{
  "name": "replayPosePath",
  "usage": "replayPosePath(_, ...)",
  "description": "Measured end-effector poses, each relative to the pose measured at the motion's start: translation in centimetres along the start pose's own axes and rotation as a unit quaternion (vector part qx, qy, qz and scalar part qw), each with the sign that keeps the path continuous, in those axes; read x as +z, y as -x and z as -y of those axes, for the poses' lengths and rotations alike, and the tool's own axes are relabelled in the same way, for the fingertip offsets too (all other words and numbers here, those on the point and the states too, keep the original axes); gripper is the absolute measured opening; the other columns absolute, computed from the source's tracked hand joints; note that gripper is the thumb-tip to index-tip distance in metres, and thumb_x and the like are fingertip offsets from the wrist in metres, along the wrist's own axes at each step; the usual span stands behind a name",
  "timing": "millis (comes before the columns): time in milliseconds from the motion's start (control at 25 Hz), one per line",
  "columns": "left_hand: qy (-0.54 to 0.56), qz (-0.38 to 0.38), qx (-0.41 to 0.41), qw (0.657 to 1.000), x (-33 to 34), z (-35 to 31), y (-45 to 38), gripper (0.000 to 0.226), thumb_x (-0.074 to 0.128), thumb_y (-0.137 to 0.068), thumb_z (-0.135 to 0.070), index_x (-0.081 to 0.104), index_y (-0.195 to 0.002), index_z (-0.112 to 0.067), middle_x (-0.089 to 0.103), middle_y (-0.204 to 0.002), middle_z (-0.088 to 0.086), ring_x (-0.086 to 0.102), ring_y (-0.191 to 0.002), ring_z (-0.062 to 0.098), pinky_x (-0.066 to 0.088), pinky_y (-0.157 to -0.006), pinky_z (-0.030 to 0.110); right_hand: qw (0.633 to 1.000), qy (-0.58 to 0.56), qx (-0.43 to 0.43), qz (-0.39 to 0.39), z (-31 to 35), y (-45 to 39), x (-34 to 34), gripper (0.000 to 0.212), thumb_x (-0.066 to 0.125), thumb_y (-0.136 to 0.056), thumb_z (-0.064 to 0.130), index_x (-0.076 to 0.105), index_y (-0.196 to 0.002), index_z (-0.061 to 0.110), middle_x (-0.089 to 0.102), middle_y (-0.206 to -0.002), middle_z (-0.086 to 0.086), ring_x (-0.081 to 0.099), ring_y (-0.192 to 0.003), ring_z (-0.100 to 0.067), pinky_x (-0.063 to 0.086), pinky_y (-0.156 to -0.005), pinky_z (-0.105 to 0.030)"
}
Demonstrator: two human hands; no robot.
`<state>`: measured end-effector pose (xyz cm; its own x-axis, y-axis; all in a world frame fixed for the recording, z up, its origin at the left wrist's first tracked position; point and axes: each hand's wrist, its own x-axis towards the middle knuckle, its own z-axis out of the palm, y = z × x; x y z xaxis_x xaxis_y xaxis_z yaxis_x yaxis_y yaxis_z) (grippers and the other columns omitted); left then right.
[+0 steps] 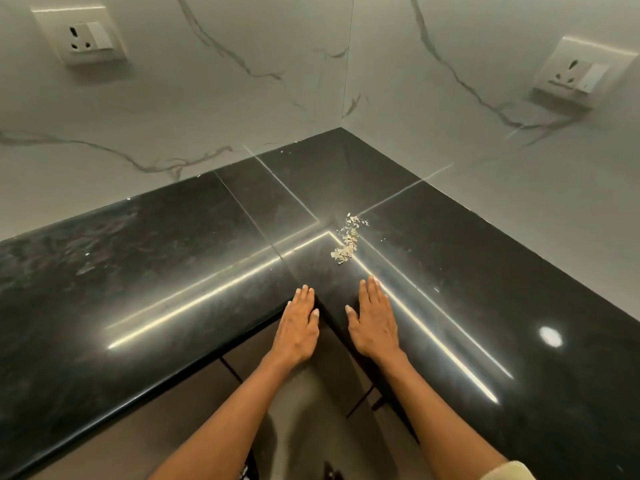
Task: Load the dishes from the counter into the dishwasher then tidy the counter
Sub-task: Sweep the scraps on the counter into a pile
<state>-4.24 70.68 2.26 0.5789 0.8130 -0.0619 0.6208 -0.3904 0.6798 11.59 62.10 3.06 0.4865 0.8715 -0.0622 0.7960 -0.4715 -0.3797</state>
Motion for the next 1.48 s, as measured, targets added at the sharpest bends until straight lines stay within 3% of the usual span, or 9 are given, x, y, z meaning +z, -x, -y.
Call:
replayPosePath(200,-0.064,0.023,0.011,0.998,0.5,-0.1,-4.9,0.057,0.031,-0.107,-0.026,0.008,-0.158,-0.018,-0.003,-0.162,-0.009,-0.008,-0.151,0.007,-0.009,-0.122,0.026,0.998,0.058,0.012,0.015,-1.7,-4.1,1.3,0.075,0.02,-0.104,0.053,-0.012,-0.158,0.013,-0.022,-0.165,-0.005,-0.025,-0.15,-0.016,-0.011,-0.124,-0.04)
replayPosePath(680,-0.045,0.082,0.072,0.993,0.2,-0.5,-19.5,0.056,0.015,-0.106,-0.035,-0.007,-0.155,-0.023,-0.014,-0.162,-0.011,-0.019,-0.146,-0.003,-0.01,-0.122,0.026,0.999,0.025,0.029,-0.023,1.2,-19.0,2.2,0.079,0.016,-0.097,0.052,-0.014,-0.157,0.01,-0.022,-0.165,-0.007,-0.024,-0.151,-0.015,-0.005,-0.126,-0.039)
replayPosePath(760,-0.025,0.082,0.078,0.993,0.3,-0.5,-21.4,0.059,0.014,-0.101,-0.038,-0.004,-0.155,-0.023,-0.009,-0.162,-0.012,-0.014,-0.147,-0.004,-0.008,-0.122,0.025,0.995,-0.081,0.011,-0.059,1.4,-20.6,1.7,0.075,0.026,-0.099,0.046,-0.003,-0.16,0.013,-0.012,-0.167,0.0,-0.016,-0.153,-0.009,-0.002,-0.125,-0.032)
replayPosePath(840,0.003,0.079,0.087,0.993,0.3,-0.6,-23.2,0.06,0.018,-0.1,-0.037,0.001,-0.156,-0.023,-0.002,-0.162,-0.011,-0.007,-0.149,-0.003,-0.005,-0.123,0.024,0.975,-0.184,0.025,-0.12,0.5,-22.2,0.9,0.066,0.036,-0.1,0.035,0.017,-0.16,0.016,0.011,-0.168,0.001,0.003,-0.154,-0.007,0.009,-0.125,-0.03)
replayPosePath(920,0.028,0.082,0.089,0.992,0.0,-0.7,-25.3,0.06,0.025,-0.101,-0.031,0.005,-0.157,-0.023,0.003,-0.163,-0.009,-0.001,-0.15,-0.001,-0.004,-0.122,0.022,0.96,-0.212,0.069,-0.171,-1.3,-24.2,-0.2,0.06,0.037,-0.101,0.033,0.028,-0.158,0.015,0.024,-0.165,0.0,0.016,-0.152,-0.008,0.017,-0.125,-0.033)
replayPosePath(1000,0.041,0.096,0.099,0.99,-0.2,-0.9,-27.6,0.063,0.03,-0.1,-0.025,0.008,-0.158,-0.02,0.006,-0.164,-0.007,0.001,-0.15,0.0,-0.004,-0.123,0.022,0.965,-0.2,0.099,-0.134,-3.1,-26.4,-1.3,0.061,0.03,-0.102,0.04,0.024,-0.159,0.016,0.022,-0.165,0.0,0.015,-0.152,-0.009,0.016,-0.125,-0.035)
replayPosePath(1120,0.042,0.118,0.12,0.985,0.0,-1.5,-30.3,0.073,0.03,-0.089,-0.022,0.008,-0.158,-0.015,0.007,-0.165,-0.002,0.002,-0.151,0.002,-0.001,-0.124,0.028,0.988,-0.131,0.056,-0.064,-4.4,-28.6,-1.4,0.061,0.024,-0.103,0.04,0.018,-0.159,0.016,0.016,-0.166,-0.002,0.009,-0.153,-0.01,0.004,-0.125,-0.031)
replayPosePath(1280,0.006,0.112,0.144,0.983,0.6,-1.7,-30.8,0.08,0.029,-0.081,-0.021,0.009,-0.158,-0.013,0.01,-0.165,0.001,0.003,-0.151,0.005,-0.005,-0.123,0.024,0.994,-0.103,-0.014,-0.041,-3.7,-28.0,-0.1,0.059,0.027,-0.103,0.031,0.019,-0.159,0.013,0.013,-0.165,-0.002,0.005,-0.153,-0.009,0.002,-0.126,-0.032)
replayPosePath(1480,0.053,0.107,0.159,0.98,1.5,-1.5,-28.1,0.074,0.021,-0.086,-0.036,0.023,-0.155,-0.009,0.024,-0.161,0.002,0.022,-0.149,0.007,0.01,-0.124,0.029,0.988,-0.138,-0.071,-0.027,-2.2,-24.6,1.3,0.06,0.021,-0.102,0.033,0.023,-0.157,0.01,0.019,-0.165,-0.005,0.012,-0.153,-0.009,0.008,-0.126,-0.033)
